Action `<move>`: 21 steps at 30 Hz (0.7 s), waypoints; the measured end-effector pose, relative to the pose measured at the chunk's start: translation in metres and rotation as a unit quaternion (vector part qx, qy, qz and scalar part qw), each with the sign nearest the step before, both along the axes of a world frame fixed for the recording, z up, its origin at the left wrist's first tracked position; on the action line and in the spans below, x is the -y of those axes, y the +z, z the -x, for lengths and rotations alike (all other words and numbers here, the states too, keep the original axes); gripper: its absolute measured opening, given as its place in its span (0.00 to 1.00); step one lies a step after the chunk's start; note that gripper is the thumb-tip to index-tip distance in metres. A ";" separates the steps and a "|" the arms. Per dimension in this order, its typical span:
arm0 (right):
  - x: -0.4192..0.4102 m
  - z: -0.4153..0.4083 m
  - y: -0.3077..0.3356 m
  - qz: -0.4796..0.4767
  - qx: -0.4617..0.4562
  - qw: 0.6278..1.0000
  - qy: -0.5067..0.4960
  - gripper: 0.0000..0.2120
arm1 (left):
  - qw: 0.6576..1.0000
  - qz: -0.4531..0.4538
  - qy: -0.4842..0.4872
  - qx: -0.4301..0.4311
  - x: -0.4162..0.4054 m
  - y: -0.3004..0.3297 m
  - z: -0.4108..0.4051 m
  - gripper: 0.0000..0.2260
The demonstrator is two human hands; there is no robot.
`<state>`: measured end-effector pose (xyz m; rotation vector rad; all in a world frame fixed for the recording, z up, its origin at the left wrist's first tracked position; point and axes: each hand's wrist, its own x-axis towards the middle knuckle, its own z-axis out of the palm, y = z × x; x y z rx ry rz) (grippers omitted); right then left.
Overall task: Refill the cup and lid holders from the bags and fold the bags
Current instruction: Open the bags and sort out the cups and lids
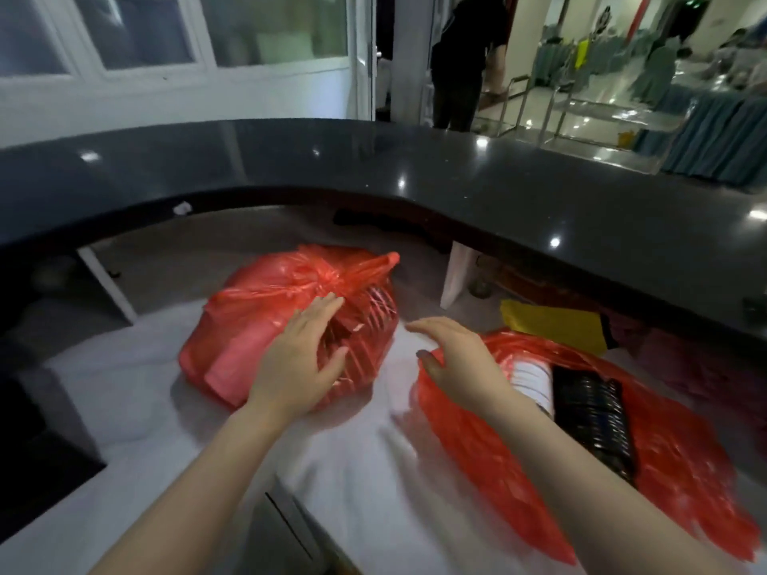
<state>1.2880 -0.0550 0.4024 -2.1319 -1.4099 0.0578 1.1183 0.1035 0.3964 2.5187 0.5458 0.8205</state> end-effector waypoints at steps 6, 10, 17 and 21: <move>-0.082 0.029 0.017 -0.106 0.044 0.993 0.007 0.08 | 0.994 -0.022 0.085 0.062 -0.065 0.008 0.035 0.13; -0.128 0.030 0.026 -0.108 0.092 0.990 0.013 0.11 | 0.995 0.031 0.097 -0.007 -0.091 0.002 0.032 0.20; -0.166 0.015 0.024 0.091 0.102 0.990 0.028 0.25 | 0.975 0.024 0.076 -0.207 -0.104 -0.030 0.015 0.38; -0.167 0.016 0.023 0.108 0.122 0.986 0.024 0.17 | 0.973 -0.003 0.075 -0.219 -0.125 -0.028 0.021 0.35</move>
